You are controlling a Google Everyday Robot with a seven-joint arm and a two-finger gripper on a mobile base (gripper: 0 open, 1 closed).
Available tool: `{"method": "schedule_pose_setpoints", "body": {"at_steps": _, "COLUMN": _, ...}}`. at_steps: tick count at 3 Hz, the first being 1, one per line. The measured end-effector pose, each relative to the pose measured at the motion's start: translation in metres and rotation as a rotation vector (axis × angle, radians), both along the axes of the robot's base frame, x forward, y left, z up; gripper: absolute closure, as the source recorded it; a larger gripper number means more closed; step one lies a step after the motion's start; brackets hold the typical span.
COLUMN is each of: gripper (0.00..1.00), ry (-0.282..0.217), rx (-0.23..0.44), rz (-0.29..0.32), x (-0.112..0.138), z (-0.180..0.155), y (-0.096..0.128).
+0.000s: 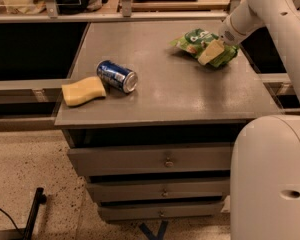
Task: Move green rice chip bag near pepsi can
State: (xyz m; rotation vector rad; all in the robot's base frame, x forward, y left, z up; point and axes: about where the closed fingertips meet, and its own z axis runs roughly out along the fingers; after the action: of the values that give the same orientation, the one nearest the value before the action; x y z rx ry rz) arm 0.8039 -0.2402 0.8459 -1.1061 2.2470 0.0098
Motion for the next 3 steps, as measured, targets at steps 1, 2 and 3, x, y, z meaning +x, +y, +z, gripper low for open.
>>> {"method": "schedule_pose_setpoints", "body": {"at_steps": 1, "gripper": 1.00, "ry": -0.018, "rx": 0.037, "rz": 0.064, "x": -0.013, "z": 0.022, "y": 0.015}}
{"method": "schedule_pose_setpoints", "body": {"at_steps": 2, "gripper": 1.00, "ry": -0.018, "rx": 0.065, "rz": 0.117, "x": -0.025, "z": 0.038, "y": 0.030}}
{"method": "schedule_pose_setpoints", "body": {"at_steps": 3, "gripper": 1.00, "ry": -0.008, "rx": 0.085, "rz": 0.144, "x": -0.036, "z": 0.048, "y": 0.044}}
